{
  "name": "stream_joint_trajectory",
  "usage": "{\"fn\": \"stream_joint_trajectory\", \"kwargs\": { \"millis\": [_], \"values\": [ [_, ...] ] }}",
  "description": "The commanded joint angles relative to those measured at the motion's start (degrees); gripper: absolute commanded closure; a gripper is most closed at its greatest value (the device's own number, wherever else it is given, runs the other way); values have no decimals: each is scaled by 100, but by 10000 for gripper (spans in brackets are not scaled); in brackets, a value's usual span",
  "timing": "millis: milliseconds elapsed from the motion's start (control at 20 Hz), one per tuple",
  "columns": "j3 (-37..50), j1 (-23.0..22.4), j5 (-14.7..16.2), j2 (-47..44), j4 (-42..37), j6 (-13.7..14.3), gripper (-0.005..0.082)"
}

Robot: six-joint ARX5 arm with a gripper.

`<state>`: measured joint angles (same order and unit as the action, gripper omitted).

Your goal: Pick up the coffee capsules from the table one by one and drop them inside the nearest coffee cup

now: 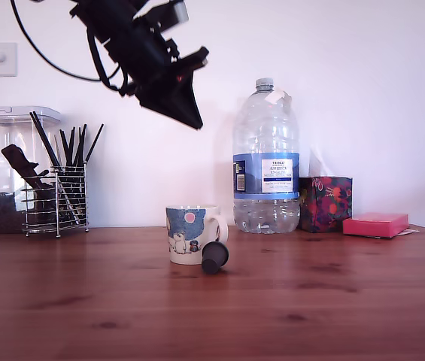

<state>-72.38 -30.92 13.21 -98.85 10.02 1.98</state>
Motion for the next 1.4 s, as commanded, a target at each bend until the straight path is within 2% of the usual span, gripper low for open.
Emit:
{"fn": "stream_joint_trajectory", "kwargs": {
  "millis": [0, 150, 300, 450, 550, 600, 850, 900, 950, 1050, 1100, 1150, 1350],
  "values": [
    [634, -85, -184, 450, -743, -302, 790],
    [1803, -372, -710, 1005, -1891, -820, 790],
    [2955, -807, -1495, 1300, -3379, -1272, 790],
    [4002, -1401, -2483, 1335, -5003, -1451, 790],
    [4400, -1766, -3040, 1335, -5405, -1600, 790],
    [4446, -1888, -3176, 1335, -5309, -1600, 790],
    [4446, -2011, -3167, 1335, -5130, -1604, 779],
    [4444, -2009, -3158, 1335, -5086, -1606, 755],
    [4444, -1998, -3150, 1335, -5071, -1611, 639],
    [4441, -1982, -3071, 1331, -5042, -1617, 196],
    [4441, -1982, -3056, 1327, -5029, -1615, 62],
    [4439, -1982, -3060, 1294, -5040, -1617, 35],
    [4417, -1917, -3036, 1040, -5101, -1727, 39]
  ]
}}
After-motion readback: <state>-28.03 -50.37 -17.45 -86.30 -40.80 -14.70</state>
